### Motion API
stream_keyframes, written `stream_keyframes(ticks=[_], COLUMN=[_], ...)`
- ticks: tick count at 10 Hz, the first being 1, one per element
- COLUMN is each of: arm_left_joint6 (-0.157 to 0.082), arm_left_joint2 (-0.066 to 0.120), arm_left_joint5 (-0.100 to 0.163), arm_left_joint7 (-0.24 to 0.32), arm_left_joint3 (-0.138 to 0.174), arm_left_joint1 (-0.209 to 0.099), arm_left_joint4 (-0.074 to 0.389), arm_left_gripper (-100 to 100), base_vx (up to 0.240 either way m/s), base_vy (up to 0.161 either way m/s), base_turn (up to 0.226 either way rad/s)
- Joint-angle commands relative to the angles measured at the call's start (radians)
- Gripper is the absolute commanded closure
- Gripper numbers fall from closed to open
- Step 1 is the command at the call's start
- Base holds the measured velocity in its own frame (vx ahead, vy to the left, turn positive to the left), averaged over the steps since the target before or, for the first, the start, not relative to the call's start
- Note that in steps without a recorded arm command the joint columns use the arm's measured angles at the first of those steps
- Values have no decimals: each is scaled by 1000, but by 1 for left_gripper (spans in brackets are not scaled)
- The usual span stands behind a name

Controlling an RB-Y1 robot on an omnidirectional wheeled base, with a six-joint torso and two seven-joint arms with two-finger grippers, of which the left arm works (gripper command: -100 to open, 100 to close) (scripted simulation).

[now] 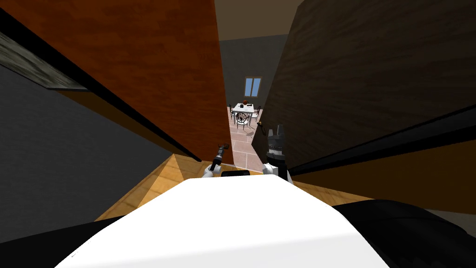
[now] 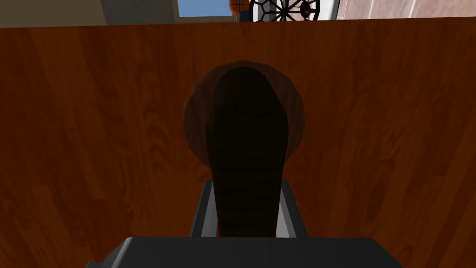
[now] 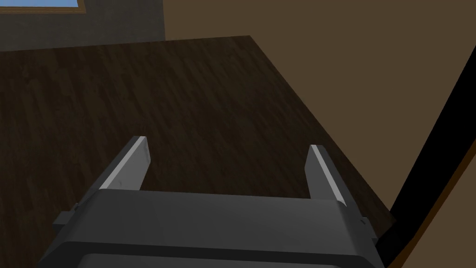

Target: Push the door open

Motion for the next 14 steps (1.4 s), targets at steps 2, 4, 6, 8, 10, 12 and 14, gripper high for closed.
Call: stream_keyframes(ticks=[2, 4, 6, 8, 10, 12, 14], arm_left_joint6=[-21, -22, -22, -22, -23, -23, -24], arm_left_joint2=[15, 23, 25, 29, 31, 32, 31], arm_left_joint5=[11, 23, 28, 39, 47, 55, 66], arm_left_joint7=[-2, -12, -16, -25, -32, -39, -48], arm_left_joint3=[25, 53, 64, 89, 108, 127, 152], arm_left_joint1=[-19, -20, -20, -21, -22, -23, -24], arm_left_joint4=[23, 27, 29, 32, 35, 38, 42], arm_left_gripper=[100, 100, 100, 100, 100, 100, 100], base_vx=[135, 191, 160, 77, 174, 167, 174], base_vy=[-63, -68, -100, -59, -131, -111, -85], base_turn=[29, 55, 61, 31, 80, 70, 54])
